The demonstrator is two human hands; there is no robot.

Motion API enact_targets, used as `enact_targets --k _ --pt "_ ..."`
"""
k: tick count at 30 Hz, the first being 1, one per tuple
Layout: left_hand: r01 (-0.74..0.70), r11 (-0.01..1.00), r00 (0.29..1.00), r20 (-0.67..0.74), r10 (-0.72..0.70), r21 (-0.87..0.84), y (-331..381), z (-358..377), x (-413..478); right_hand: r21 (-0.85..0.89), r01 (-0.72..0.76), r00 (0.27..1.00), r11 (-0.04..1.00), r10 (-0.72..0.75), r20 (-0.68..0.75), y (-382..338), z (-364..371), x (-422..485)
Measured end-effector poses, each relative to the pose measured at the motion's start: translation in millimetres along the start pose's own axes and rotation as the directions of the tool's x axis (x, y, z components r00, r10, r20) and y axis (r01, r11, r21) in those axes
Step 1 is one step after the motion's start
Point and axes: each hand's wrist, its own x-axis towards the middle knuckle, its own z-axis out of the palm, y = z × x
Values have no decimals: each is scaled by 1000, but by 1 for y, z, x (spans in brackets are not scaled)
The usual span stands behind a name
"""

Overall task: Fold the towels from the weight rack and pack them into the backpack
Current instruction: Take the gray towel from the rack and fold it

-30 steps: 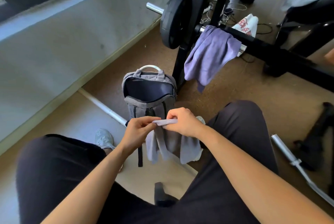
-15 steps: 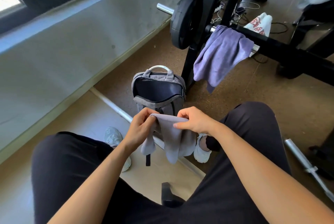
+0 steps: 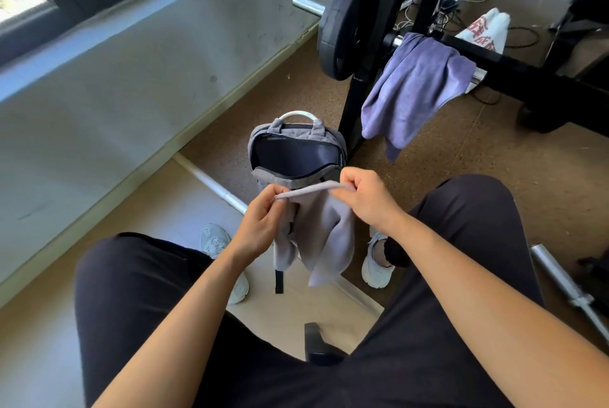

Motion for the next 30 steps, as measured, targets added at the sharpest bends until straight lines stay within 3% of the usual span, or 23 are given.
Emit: enact_targets --k 4,7,12,14,17,20,22,25,27,30 --pt "-23 981 990 140 -4 191 -10 4 0 2 100 960 995 -96 -263 -3 -6 0" --pt "-24 971 975 222 -30 236 -11 1 1 11 64 898 998 -53 -437 -4 -16 4" --pt "82 915 921 321 -221 394 -25 -11 -1 287 -105 674 952 281 -683 -6 -48 11" --pt "152 890 920 268 -287 430 -31 -13 -2 450 -155 590 879 448 -672 -2 -63 12" --pt "261 853 940 81 -331 453 -32 -15 2 571 -218 565 792 579 -587 5 -76 16" --pt "365 855 931 -144 -335 369 -33 -18 8 538 -330 601 776 612 -514 9 -73 17" --pt "360 913 927 -178 -329 193 -26 -19 8 471 -362 651 804 580 -490 11 -70 17" --pt "281 959 959 -51 -280 24 -4 -17 0 390 -370 746 843 520 -416 14 -63 15" --pt "243 969 968 76 -238 -56 7 -11 -6 286 -326 858 901 409 -311 14 -54 14" --pt "234 956 949 257 -185 -175 15 -8 -11 157 -193 981 969 194 9 7 -28 6"
